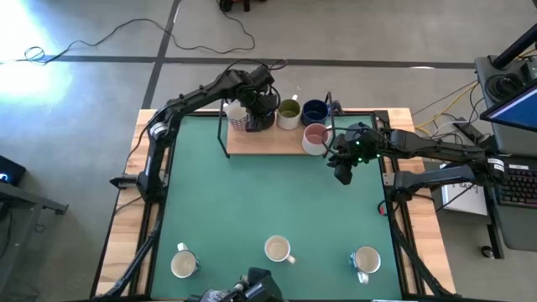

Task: Place coffee mugs
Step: Put the black mug on the shelf, then put the blue pattern mug on the shelf

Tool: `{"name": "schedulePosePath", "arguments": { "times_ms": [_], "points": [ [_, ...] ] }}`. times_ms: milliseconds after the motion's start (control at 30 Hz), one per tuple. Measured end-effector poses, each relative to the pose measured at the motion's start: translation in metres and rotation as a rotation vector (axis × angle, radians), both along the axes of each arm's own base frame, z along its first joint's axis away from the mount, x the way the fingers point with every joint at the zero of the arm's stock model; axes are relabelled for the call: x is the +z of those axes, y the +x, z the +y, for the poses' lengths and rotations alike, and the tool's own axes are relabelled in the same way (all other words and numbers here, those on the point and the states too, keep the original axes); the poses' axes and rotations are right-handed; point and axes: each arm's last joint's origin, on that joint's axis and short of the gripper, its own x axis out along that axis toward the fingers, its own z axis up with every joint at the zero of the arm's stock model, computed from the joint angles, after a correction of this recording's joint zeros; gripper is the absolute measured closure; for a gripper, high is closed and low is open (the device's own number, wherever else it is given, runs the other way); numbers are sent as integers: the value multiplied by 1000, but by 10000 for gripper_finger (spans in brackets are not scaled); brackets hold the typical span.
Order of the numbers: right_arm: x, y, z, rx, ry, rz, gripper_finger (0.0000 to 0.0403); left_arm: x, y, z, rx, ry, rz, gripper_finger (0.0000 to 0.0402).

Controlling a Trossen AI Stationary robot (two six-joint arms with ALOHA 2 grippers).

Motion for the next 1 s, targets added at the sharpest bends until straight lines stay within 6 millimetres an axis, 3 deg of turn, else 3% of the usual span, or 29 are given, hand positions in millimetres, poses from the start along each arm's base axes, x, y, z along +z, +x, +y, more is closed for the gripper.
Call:
{"name": "schedulePosePath", "arguments": {
  "times_ms": [333, 500, 800, 1000],
  "points": [
    [0, 0, 0, 0, 0, 0, 314, 12, 1, -6, -2, -27, -21, 320],
    [0, 0, 0, 0, 0, 0, 314, 25, -1, -24, 42, -123, 14, 319],
    [0, 0, 0, 0, 0, 0, 314, 36, -2, -89, 143, -252, 131, 320],
    [0, 0, 0, 0, 0, 0, 314, 26, -16, -152, 233, -275, 150, 320]
  ]
}}
